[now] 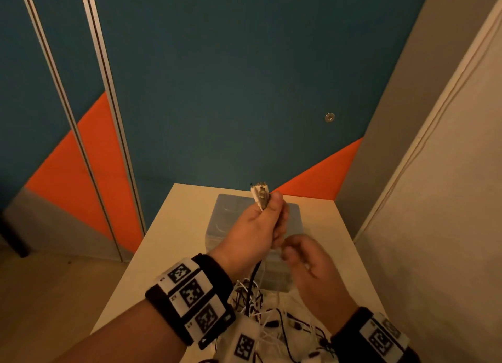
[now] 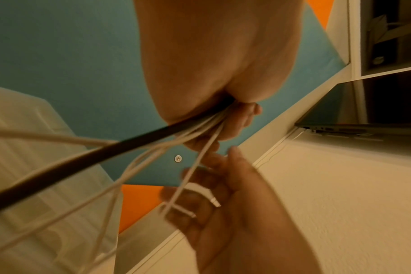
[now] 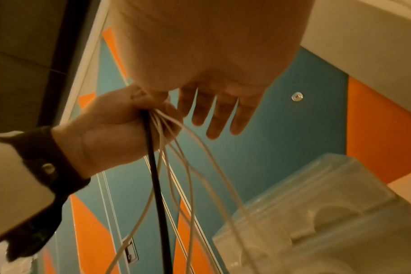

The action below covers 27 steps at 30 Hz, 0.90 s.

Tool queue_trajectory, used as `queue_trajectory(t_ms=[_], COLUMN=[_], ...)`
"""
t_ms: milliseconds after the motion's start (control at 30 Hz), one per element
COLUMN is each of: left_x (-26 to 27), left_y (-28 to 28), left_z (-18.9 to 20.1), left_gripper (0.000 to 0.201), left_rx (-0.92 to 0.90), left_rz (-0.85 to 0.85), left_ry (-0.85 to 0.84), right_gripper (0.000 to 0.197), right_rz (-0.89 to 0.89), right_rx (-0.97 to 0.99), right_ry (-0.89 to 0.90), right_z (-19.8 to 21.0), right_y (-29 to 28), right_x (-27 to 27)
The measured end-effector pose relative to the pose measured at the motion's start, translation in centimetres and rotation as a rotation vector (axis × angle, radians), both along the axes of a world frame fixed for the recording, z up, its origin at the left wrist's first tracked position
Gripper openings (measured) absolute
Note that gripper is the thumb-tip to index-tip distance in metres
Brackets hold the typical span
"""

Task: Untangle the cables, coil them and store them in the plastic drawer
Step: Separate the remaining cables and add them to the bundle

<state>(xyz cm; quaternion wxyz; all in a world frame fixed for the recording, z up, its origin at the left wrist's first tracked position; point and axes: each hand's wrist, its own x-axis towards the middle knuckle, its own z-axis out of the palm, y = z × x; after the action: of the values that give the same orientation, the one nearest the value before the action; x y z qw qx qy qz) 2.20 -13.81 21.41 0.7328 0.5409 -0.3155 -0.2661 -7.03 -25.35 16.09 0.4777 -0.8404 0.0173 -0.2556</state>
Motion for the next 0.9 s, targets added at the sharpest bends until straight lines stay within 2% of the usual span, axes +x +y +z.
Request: queue_trajectory(t_ms=[67, 133, 267, 333, 433, 600, 667, 767, 867, 900], left_x=[0.1, 0.0, -0.5, -0.5, -0.3, -0.1, 0.0, -0.1, -0.3, -0.2], left_y=[0.0, -0.2, -0.4, -0.4, -0.3, -0.4, -0.4, -0.7, -0.9, -0.9], left_z=[-0.1, -0.3, -0.6, -0.9, -1.3, -1.6, -1.6, -1.6, -1.5, -1.5], left_gripper=[0.043, 0.045, 0.049, 0.050, 0.047, 0.041, 0.046, 0.047, 0.046, 0.043], left_rx=[0.019, 0.057, 0.104, 0.112, 0.131, 0.140, 0.154, 0.180, 0.191, 0.202], left_rz=[0.005, -0.006, -0.034, -0.062, -0.078, -0.125, -0.145, -0.084, -0.032, -0.014], left_ry=[0.017, 0.033, 0.005, -0.044, -0.085, -0.105, -0.113, -0.172, -0.091, -0.062], right_gripper=[0.016, 0.017, 0.013, 0.019, 0.013, 0.009, 0.005, 0.008, 0.014, 0.021], right_rz=[-0.098, -0.112, -0.045, 0.040, 0.120, 0.093, 0.066, 0.114, 0.148, 0.167], right_rx=[-0.001, -0.024, -0.056, -0.098, -0.087, -0.056, -0.038, 0.009, 0.027, 0.064], right_ry=[-0.120, -0.177, -0.160, -0.129, -0.067, -0.087, -0.122, -0.061, -0.036, -0.048], right_z=[1.5, 3.3, 5.4, 5.8, 6.0, 6.3, 6.7, 7.2, 7.7, 7.9], right_y=[-0.5, -0.9, -2.0, -2.5, -2.9, -3.1, -3.2, -3.2, -3.4, -3.6], right_x=[0.3, 0.9, 1.8, 1.8, 2.0, 2.4, 2.5, 3.0, 3.1, 2.9])
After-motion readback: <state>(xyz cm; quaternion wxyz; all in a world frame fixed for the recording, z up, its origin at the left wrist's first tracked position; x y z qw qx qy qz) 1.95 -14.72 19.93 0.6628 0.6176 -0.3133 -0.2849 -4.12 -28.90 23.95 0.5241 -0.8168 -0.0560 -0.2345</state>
